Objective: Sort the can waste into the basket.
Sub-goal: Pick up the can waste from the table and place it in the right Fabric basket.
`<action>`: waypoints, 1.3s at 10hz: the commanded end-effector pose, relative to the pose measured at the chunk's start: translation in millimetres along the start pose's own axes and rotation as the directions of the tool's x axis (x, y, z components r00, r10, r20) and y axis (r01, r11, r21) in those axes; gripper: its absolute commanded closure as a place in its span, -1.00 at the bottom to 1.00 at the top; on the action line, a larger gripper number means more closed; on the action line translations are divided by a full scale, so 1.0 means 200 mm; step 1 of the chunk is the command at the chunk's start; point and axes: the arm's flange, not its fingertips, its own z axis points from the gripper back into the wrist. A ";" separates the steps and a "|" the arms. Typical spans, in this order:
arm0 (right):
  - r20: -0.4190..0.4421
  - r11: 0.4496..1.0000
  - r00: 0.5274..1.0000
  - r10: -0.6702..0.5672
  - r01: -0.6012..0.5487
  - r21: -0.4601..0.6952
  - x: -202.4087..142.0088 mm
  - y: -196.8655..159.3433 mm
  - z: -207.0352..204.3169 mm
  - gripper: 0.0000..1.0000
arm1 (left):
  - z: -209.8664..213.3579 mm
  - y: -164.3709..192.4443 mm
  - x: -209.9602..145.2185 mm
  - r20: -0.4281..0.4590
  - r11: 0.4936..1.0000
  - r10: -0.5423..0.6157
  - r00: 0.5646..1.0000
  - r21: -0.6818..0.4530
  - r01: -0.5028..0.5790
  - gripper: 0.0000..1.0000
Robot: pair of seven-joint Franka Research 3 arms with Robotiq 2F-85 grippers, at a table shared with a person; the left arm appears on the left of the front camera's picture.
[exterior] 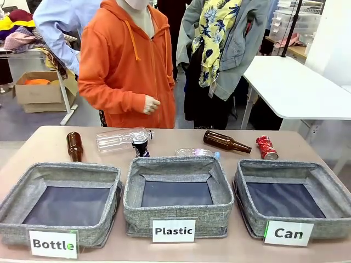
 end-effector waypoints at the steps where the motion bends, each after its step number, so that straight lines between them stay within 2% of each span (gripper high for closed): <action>1: -0.046 0.936 0.998 0.048 -0.061 -0.347 -0.02 0.20 -0.20 -1.00 | -0.01 0.00 0.01 -0.013 1.000 -0.027 1.000 -0.005 0.027 -1.00; 2: -0.085 0.859 0.994 0.073 -0.106 -0.502 0.02 0.31 -0.34 -1.00 | -0.01 0.00 0.01 -0.013 1.000 -0.027 1.000 -0.005 0.027 -1.00; 3: -0.140 0.732 0.987 0.079 -0.153 -0.664 0.09 0.39 -0.50 -1.00 | -0.01 0.00 0.01 -0.013 1.000 -0.027 1.000 -0.005 0.027 -1.00; 4: -0.159 0.614 0.985 0.073 -0.169 -0.771 0.14 0.44 -0.63 -1.00 | -0.01 0.00 0.01 -0.013 1.000 -0.027 1.000 -0.005 0.027 -1.00; 5: -0.191 0.523 0.978 0.086 -0.208 -0.827 0.16 0.47 -0.76 -1.00 | -0.01 0.00 0.01 -0.013 1.000 -0.027 1.000 -0.005 0.027 -1.00; 6: -0.190 0.453 0.977 0.100 -0.215 -0.865 0.19 0.50 -0.88 -1.00 | -0.01 0.00 0.01 -0.013 1.000 -0.027 1.000 -0.005 0.027 -1.00; 7: -0.184 0.392 0.969 0.165 -0.235 -0.889 0.19 0.54 -0.94 -1.00 | -0.01 0.00 0.01 -0.013 1.000 -0.027 1.000 -0.005 0.027 -1.00; 8: -0.144 0.513 0.956 0.256 -0.260 -0.818 0.14 0.59 -0.84 -1.00 | -0.01 0.00 0.01 -0.013 1.000 -0.027 1.000 -0.005 0.027 -1.00; 9: -0.147 0.499 0.969 0.198 -0.229 -0.836 0.11 0.48 -0.95 -1.00 | -0.01 0.00 0.01 -0.013 1.000 -0.027 1.000 -0.005 0.027 -1.00; 10: -0.159 0.463 0.963 0.219 -0.246 -0.852 0.13 0.50 -0.95 -1.00 | -0.01 0.00 0.01 -0.013 1.000 -0.027 1.000 -0.005 0.027 -1.00; 11: -0.180 0.445 0.951 0.251 -0.279 -0.851 0.06 0.52 -0.94 -1.00 | -0.01 0.00 0.01 -0.013 1.000 -0.027 1.000 -0.005 0.027 -1.00; 13: -0.306 0.417 0.911 0.276 -0.401 -0.816 0.20 0.53 -1.09 -1.00 | -0.01 0.00 0.01 -0.013 1.000 -0.027 1.000 -0.005 0.027 -1.00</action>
